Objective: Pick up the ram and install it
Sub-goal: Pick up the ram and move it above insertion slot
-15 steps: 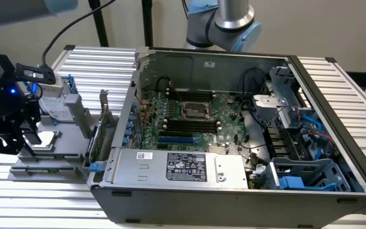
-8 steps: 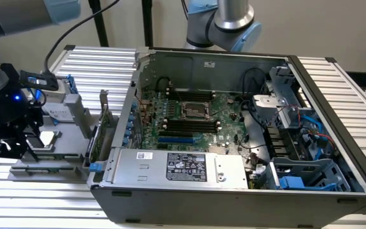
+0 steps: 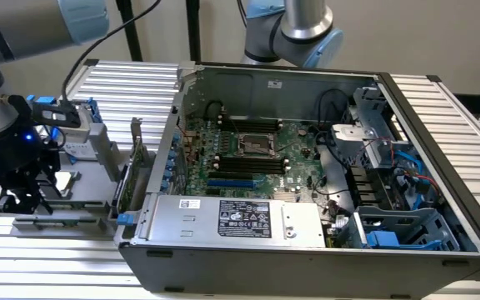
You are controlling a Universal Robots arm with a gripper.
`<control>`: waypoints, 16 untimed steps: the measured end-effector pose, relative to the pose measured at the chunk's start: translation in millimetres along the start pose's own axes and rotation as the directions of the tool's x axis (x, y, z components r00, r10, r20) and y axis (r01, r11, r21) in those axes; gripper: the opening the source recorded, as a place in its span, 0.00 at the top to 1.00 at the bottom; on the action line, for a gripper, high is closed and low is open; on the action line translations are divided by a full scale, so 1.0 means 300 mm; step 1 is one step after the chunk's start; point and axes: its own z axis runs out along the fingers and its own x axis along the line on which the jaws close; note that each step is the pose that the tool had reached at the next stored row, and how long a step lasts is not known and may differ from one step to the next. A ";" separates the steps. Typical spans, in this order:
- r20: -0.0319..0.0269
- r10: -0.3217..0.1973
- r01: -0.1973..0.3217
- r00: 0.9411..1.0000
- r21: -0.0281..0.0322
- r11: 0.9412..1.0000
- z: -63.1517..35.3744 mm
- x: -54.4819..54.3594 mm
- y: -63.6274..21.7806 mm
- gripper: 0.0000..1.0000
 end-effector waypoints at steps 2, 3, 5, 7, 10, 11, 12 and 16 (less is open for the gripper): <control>0.000 0.000 0.000 1.000 0.000 1.000 0.012 0.000 0.000 0.64; 0.000 -0.001 0.001 1.000 0.000 1.000 0.018 0.000 -0.001 0.64; 0.000 -0.001 0.001 1.000 0.000 1.000 0.030 0.000 -0.001 0.64; 0.000 -0.001 0.001 1.000 0.000 1.000 0.042 0.000 -0.001 0.64; 0.000 -0.002 0.002 1.000 0.000 1.000 0.060 0.000 -0.002 0.64; 0.000 -0.002 0.002 1.000 0.000 1.000 0.067 0.000 -0.002 0.64; 0.000 -0.003 0.003 1.000 0.000 1.000 0.073 0.000 -0.002 0.64; 0.000 -0.004 0.004 1.000 0.000 1.000 0.097 0.000 -0.003 0.64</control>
